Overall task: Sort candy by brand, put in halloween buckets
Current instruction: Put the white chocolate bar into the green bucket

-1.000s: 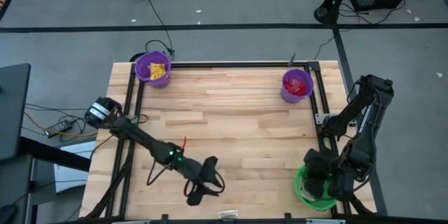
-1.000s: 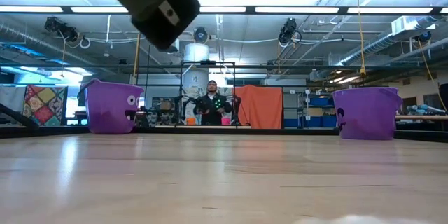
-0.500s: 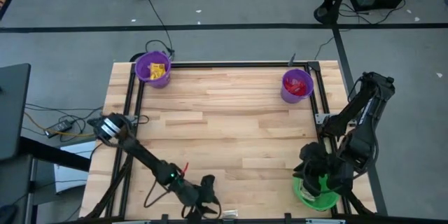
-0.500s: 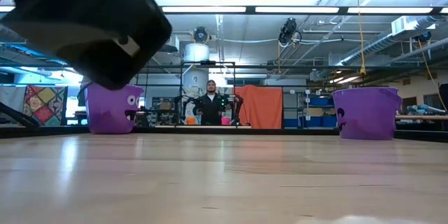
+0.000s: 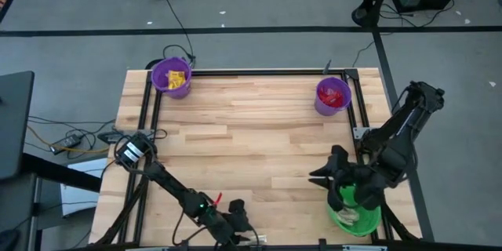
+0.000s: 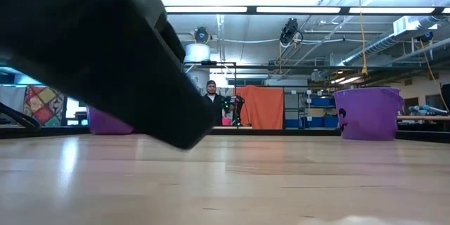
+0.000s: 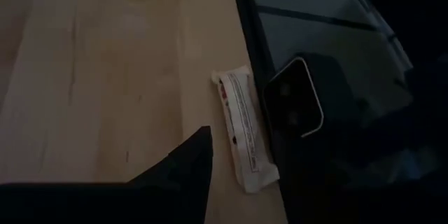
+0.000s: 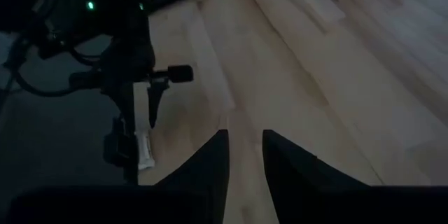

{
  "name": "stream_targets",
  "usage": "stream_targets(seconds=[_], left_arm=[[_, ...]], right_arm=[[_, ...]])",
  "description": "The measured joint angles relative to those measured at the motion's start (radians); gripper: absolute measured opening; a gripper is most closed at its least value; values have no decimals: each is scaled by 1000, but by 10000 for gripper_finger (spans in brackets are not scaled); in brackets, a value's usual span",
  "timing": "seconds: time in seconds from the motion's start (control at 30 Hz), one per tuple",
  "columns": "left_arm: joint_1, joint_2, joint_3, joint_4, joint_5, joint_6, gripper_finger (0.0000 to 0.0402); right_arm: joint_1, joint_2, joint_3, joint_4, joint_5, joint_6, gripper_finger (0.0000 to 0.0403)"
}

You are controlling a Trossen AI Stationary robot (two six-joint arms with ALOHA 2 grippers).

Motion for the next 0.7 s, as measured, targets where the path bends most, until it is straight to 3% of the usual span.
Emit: stream_targets(seconds=[0.27, 0.7], left_arm=[[-3, -1, 2, -30, -32, -36, 158], [5, -1, 1, -73, -44, -88, 158]], right_arm=[[-56, 0, 0, 101, -36, -146, 99], [-56, 0, 0, 114, -15, -148, 98]])
